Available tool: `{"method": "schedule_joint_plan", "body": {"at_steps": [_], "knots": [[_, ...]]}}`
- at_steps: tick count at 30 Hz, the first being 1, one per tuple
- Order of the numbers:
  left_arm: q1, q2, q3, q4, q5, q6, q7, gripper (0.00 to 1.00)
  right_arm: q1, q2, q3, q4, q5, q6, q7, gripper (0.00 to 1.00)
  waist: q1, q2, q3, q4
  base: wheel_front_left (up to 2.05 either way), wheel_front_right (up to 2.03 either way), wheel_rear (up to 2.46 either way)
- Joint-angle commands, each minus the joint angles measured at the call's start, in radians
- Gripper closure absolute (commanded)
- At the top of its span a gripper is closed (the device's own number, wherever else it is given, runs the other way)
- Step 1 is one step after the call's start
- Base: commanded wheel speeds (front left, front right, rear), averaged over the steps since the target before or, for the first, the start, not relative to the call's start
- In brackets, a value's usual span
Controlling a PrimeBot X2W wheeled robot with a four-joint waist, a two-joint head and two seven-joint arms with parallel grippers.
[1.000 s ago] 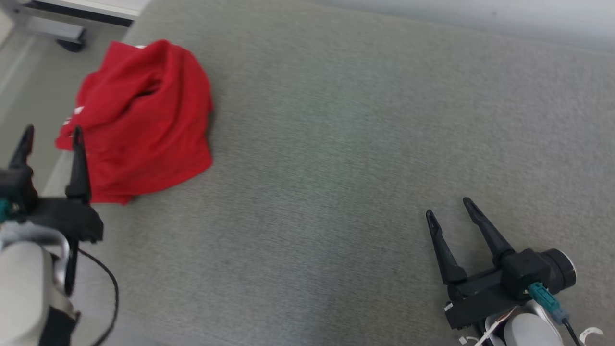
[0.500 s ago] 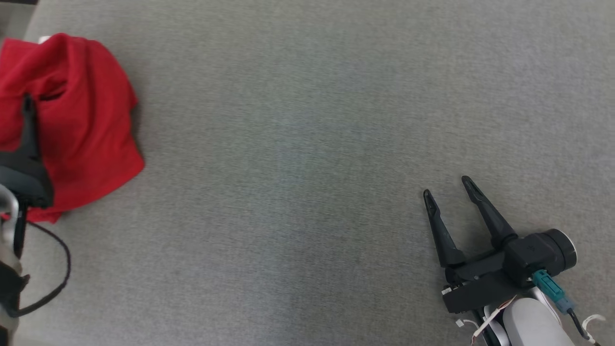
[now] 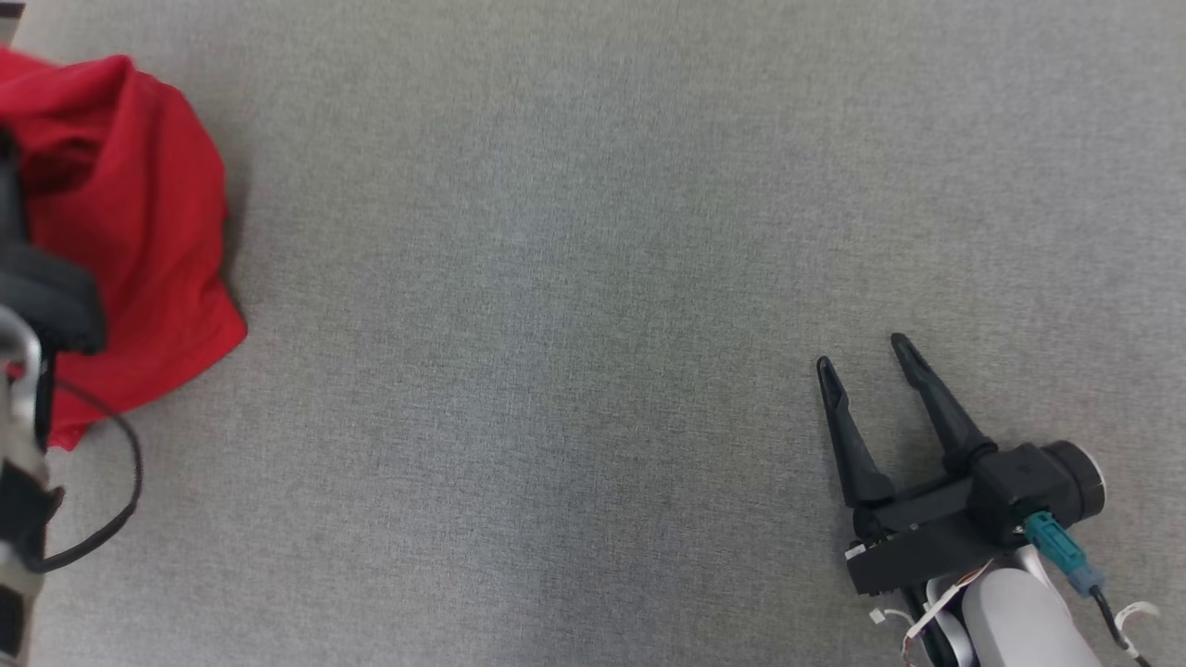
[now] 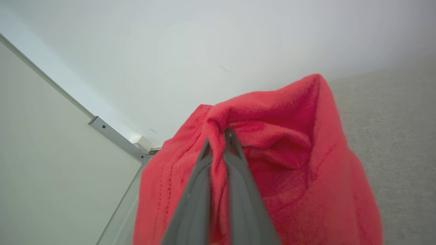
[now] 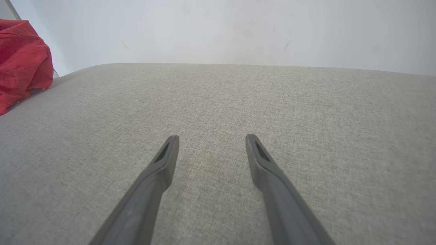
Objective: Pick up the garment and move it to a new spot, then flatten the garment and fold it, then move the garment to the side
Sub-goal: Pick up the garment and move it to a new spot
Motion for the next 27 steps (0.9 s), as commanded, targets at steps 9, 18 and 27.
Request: {"method": "schedule_joint_plan", "body": {"at_steps": [9,18,27], "knots": [[0.004,-0.063,-0.029,-0.210,0.007,-0.016,-0.004,1.00,0.001,0.038,0.025,0.034,0.014,-0.002,0.003,0.00,-0.0001,-0.0001,-0.059,-0.038,0.00,0.00,0.00],[0.038,-0.200,-0.095,-0.361,-0.012,-0.043,-0.005,1.00,-0.004,0.069,0.024,0.046,0.029,-0.002,0.003,0.00,-0.0001,-0.0001,-0.094,-0.103,0.00,0.00,0.00],[0.078,-0.367,-0.193,-0.464,-0.079,-0.054,-0.005,1.00,-0.006,0.111,0.033,0.058,0.039,-0.002,0.003,0.00,-0.0001,-0.0001,-0.119,-0.203,0.00,0.00,0.00]]}}
